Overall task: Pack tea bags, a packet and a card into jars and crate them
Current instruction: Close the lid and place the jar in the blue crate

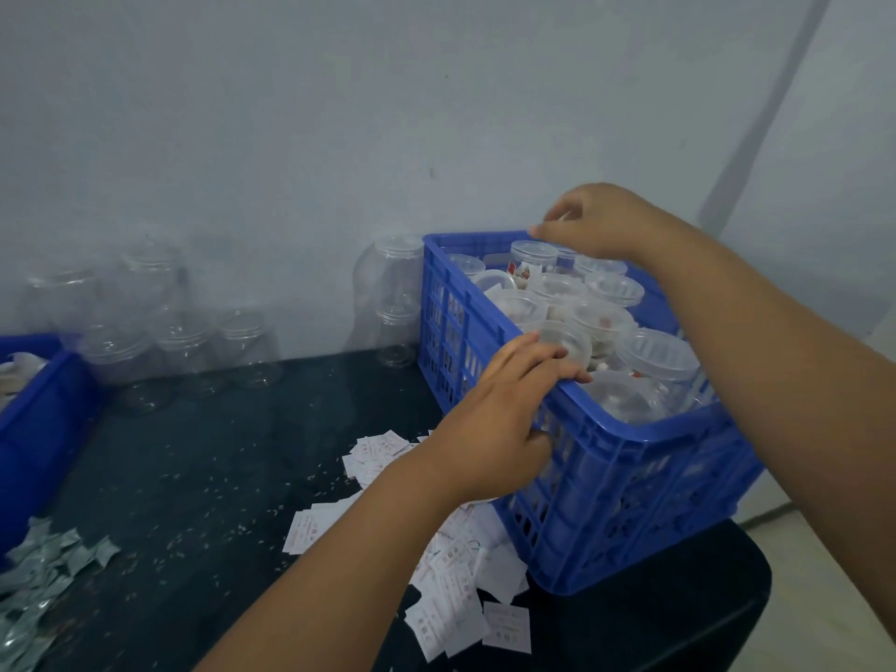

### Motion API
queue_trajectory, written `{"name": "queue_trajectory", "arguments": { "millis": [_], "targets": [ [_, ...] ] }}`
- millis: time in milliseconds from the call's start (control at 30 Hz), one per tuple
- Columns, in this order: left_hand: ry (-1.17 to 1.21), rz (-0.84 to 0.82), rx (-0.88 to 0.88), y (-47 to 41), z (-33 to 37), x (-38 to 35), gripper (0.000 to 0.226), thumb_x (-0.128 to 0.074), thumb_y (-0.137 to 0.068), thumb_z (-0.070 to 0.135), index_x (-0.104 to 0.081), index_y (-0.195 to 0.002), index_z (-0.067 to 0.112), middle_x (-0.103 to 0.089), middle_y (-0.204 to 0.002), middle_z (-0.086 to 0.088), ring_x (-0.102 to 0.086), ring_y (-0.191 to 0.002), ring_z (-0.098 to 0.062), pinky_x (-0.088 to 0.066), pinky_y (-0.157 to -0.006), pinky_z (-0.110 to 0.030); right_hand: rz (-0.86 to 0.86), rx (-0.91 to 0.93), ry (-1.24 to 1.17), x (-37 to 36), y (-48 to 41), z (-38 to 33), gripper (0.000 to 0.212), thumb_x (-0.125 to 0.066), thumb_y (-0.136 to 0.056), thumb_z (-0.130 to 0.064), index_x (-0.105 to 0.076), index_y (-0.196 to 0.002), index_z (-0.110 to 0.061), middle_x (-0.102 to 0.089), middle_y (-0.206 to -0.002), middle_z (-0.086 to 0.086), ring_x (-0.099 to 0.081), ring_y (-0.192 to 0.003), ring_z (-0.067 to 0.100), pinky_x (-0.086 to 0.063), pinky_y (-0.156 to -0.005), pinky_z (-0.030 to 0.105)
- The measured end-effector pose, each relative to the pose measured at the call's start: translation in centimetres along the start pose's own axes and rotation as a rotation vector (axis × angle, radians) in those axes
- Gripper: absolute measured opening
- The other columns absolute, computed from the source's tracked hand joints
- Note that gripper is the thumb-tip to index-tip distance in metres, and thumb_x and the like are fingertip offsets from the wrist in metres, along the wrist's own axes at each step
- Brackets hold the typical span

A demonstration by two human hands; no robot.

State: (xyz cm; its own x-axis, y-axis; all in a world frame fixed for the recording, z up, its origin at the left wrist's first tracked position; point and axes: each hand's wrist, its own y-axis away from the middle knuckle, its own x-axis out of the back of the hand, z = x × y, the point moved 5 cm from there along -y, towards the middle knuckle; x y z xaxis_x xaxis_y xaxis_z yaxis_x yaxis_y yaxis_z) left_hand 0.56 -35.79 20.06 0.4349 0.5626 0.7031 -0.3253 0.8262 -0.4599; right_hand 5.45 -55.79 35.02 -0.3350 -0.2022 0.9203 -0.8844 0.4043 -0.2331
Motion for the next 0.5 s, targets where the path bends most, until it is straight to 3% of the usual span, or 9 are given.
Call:
{"name": "queue_trajectory", "arguments": {
  "millis": [67, 167, 233, 300, 333, 400, 467, 500],
  "targets": [
    [-0.05, 0.002, 0.009, 0.4, 0.8, 0.1, 0.067, -0.061, -0.089, 0.004, -0.045, -0.148, 0.032, -0.028, -0.162, 0.017, 0.004, -0.157, 0.0, -0.011, -0.118, -0.021, -0.016, 0.116, -0.099, -0.2, 3.0, -4.6, 0.033, -0.072, -0.098, -0.059, -0.074, -0.116, -0.031, -0.073, -0.114, -0.013, -0.069, -0.094, 0.007, -0.051, -0.077, 0.029],
    [-0.102, 0.001, 0.028, 1.2, 1.5, 0.8, 0.068, -0.061, -0.096, 0.015, -0.037, -0.158, 0.03, -0.023, -0.169, 0.01, -0.001, -0.158, -0.006, -0.021, -0.119, -0.027, -0.052, 0.283, -0.163, -2.0, 7.6, -10.0, 0.034, -0.071, -0.096, -0.064, -0.073, -0.117, -0.037, -0.073, -0.103, -0.02, -0.067, -0.095, -0.004, -0.051, -0.079, 0.022],
    [-0.09, 0.028, 0.069, 2.7, 1.2, 2.0, 0.064, -0.06, -0.098, 0.021, -0.038, -0.157, 0.031, -0.034, -0.165, 0.008, -0.023, -0.153, -0.013, -0.036, -0.114, -0.029, -0.081, 0.37, -0.198, -4.0, 10.8, -12.4, 0.035, -0.072, -0.096, -0.064, -0.073, -0.119, -0.038, -0.073, -0.1, -0.023, -0.068, -0.094, -0.007, -0.051, -0.081, 0.016],
    [-0.159, 0.107, 0.148, 5.3, 0.0, 3.6, 0.05, -0.059, -0.098, 0.029, -0.047, -0.147, 0.028, -0.056, -0.142, 0.004, -0.054, -0.125, -0.017, -0.052, -0.092, -0.031, -0.096, 0.436, -0.252, -6.5, 13.4, -13.8, 0.035, -0.072, -0.097, -0.063, -0.074, -0.122, -0.039, -0.073, -0.1, -0.024, -0.069, -0.095, -0.009, -0.051, -0.08, 0.008],
    [-0.219, 0.15, 0.2, 6.9, -0.9, 4.6, 0.044, -0.058, -0.097, 0.033, -0.052, -0.14, 0.028, -0.062, -0.127, 0.006, -0.06, -0.107, -0.014, -0.052, -0.079, -0.029, -0.116, 0.459, -0.289, -7.9, 14.6, -14.3, 0.034, -0.071, -0.097, -0.062, -0.073, -0.123, -0.039, -0.074, -0.101, -0.023, -0.068, -0.098, -0.009, -0.052, -0.081, 0.008],
    [-0.277, 0.185, 0.34, 10.7, -3.6, 6.3, 0.031, -0.057, -0.097, 0.037, -0.056, -0.128, 0.034, -0.064, -0.101, 0.018, -0.059, -0.08, -0.005, -0.045, -0.062, -0.022, -0.195, 0.496, -0.382, -11.4, 16.3, -15.2, 0.029, -0.07, -0.1, -0.057, -0.073, -0.123, -0.039, -0.076, -0.105, -0.023, -0.07, -0.101, -0.008, -0.056, -0.085, 0.014],
    [-0.274, 0.169, 0.527, 14.8, -7.1, 7.6, 0.009, -0.055, -0.097, 0.041, -0.062, -0.101, 0.041, -0.065, -0.078, 0.018, -0.056, -0.063, -0.004, -0.043, -0.054, -0.024, -0.289, 0.513, -0.48, -15.8, 17.4, -15.6, 0.018, -0.07, -0.103, -0.046, -0.075, -0.118, -0.037, -0.075, -0.108, -0.025, -0.071, -0.103, -0.005, -0.057, -0.089, 0.017],
    [-0.292, 0.173, 0.607, 17.0, -8.9, 8.1, 0.016, -0.054, -0.098, 0.042, -0.063, -0.086, 0.041, -0.062, -0.068, 0.014, -0.055, -0.058, -0.005, -0.042, -0.051, -0.026, -0.332, 0.497, -0.52, -18.3, 17.8, -15.7, 0.013, -0.07, -0.104, -0.041, -0.076, -0.115, -0.036, -0.075, -0.108, -0.026, -0.071, -0.104, -0.005, -0.056, -0.09, 0.017]
  ]
}}
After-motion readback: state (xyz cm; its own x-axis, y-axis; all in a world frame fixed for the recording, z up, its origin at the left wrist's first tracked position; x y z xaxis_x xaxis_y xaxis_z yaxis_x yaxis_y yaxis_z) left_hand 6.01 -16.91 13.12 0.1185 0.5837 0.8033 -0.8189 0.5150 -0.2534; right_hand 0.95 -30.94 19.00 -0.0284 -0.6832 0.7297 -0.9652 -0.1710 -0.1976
